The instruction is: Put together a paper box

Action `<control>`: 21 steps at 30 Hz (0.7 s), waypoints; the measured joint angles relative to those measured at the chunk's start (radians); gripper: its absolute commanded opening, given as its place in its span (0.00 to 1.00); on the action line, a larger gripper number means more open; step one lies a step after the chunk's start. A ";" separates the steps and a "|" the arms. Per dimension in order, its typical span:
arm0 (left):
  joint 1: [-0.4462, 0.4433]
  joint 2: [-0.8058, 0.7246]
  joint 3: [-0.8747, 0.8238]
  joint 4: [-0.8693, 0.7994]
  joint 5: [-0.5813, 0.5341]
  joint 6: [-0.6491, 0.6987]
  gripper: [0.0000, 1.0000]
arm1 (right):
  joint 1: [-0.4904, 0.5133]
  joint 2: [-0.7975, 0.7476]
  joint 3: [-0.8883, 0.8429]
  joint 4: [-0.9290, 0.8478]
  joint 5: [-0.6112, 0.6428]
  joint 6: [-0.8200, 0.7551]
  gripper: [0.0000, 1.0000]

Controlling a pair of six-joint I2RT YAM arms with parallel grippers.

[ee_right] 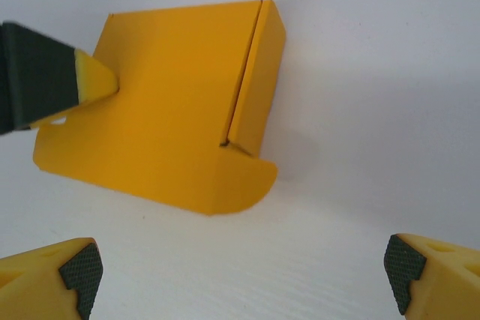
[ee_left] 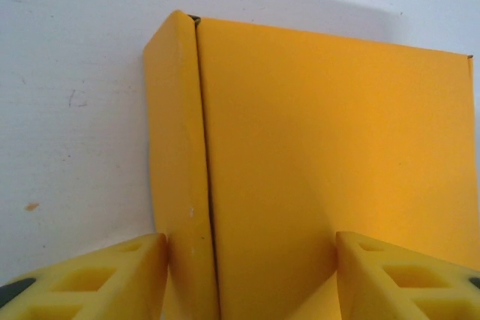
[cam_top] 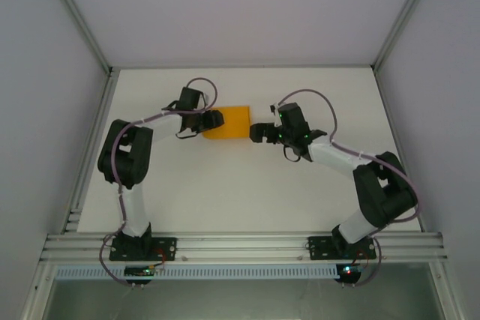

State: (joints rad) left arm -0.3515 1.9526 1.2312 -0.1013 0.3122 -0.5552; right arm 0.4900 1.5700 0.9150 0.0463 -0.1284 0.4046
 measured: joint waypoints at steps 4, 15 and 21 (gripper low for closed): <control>0.050 -0.002 -0.075 0.122 0.119 -0.016 0.54 | -0.031 0.092 0.101 -0.038 -0.048 0.024 1.00; 0.171 -0.006 -0.245 0.401 0.354 -0.114 0.43 | -0.064 0.365 0.450 -0.174 -0.211 0.108 0.99; 0.195 0.000 -0.290 0.489 0.412 -0.169 0.43 | -0.067 0.486 0.552 -0.211 -0.313 0.178 0.99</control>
State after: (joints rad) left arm -0.1566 1.9530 0.9413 0.3882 0.7246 -0.7238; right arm 0.4229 2.0560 1.4666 -0.1650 -0.4412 0.5827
